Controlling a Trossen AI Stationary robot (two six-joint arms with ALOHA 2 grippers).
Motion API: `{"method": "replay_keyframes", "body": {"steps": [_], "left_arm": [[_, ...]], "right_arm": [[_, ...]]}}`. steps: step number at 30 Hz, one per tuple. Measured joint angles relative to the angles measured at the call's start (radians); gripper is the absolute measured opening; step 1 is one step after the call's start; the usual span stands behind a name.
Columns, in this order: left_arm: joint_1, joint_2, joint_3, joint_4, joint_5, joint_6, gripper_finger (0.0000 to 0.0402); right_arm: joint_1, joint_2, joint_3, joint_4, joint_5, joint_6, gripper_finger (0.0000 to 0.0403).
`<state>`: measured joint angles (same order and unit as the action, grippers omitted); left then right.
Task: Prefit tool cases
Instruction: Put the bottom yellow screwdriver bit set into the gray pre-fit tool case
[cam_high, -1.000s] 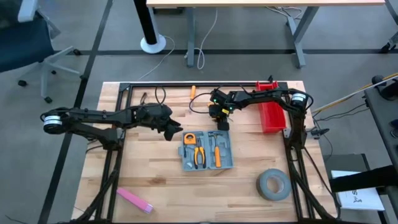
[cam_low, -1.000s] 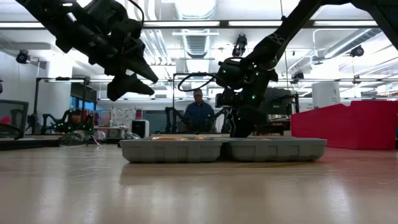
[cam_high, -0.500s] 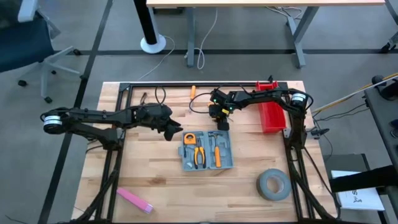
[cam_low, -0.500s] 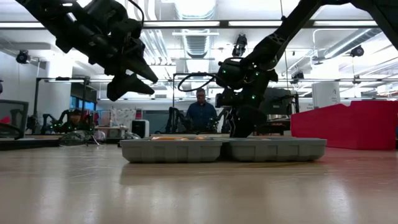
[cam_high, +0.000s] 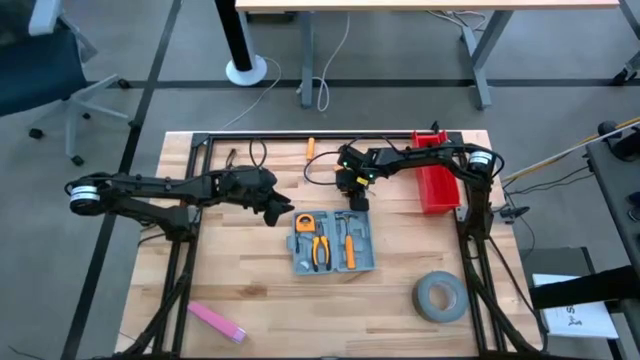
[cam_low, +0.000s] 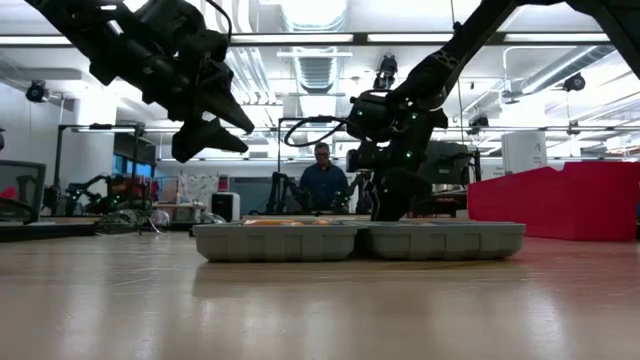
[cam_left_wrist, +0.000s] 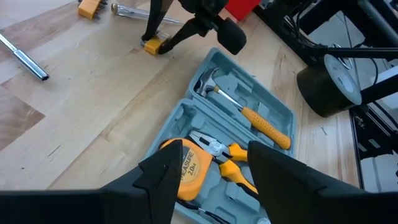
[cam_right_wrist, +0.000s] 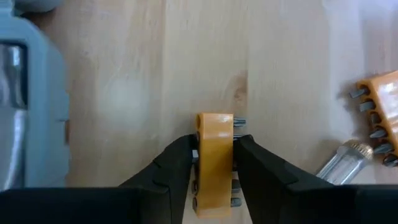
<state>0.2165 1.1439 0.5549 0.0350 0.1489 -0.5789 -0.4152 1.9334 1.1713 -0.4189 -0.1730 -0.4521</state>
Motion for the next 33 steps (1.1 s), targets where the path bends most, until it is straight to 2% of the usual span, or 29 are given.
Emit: {"method": "replay_keyframes", "body": {"steps": [12,33], "left_arm": [[0.000,0.000,0.000,-0.001,0.000,0.000,0.0184],[0.000,0.000,0.000,-0.010,0.001,-0.004,0.0189]], "right_arm": [[0.046,-0.033,-0.002,-0.051,-0.013,0.014,0.0080],[0.059,-0.049,0.001,-0.063,-0.007,0.047,0.0066]]}}
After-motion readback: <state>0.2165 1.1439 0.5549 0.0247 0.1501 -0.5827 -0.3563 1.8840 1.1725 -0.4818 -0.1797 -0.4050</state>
